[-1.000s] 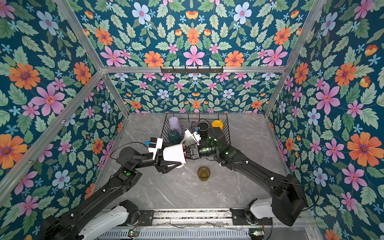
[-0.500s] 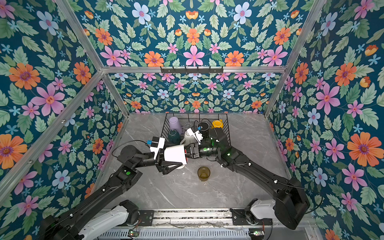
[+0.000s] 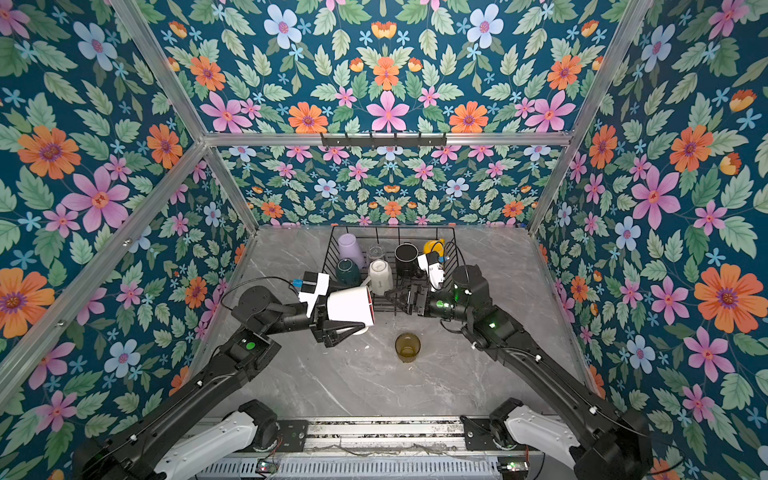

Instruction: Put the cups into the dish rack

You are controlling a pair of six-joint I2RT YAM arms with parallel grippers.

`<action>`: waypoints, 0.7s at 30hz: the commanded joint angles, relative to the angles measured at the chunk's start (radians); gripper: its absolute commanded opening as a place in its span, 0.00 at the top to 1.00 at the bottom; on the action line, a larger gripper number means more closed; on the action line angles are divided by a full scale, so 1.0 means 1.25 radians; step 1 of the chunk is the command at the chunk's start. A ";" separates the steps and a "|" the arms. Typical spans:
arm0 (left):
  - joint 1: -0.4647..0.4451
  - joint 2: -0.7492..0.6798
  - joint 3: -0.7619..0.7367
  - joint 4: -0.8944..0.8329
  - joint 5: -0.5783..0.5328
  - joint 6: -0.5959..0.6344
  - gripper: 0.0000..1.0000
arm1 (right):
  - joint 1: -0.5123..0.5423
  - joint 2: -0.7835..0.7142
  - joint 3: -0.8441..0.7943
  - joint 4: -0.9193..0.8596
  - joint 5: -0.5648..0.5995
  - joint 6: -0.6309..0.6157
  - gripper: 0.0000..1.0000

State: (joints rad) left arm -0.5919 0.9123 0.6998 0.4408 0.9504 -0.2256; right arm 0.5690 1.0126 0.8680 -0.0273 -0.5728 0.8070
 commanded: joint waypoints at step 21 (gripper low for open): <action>0.000 0.153 0.219 -0.316 -0.245 0.098 1.00 | -0.006 -0.201 -0.077 -0.163 0.318 -0.085 0.01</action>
State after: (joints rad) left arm -0.5919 1.0752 0.9260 0.1081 0.7216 -0.1463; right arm 0.5617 0.7750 0.7815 -0.2413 -0.2028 0.7227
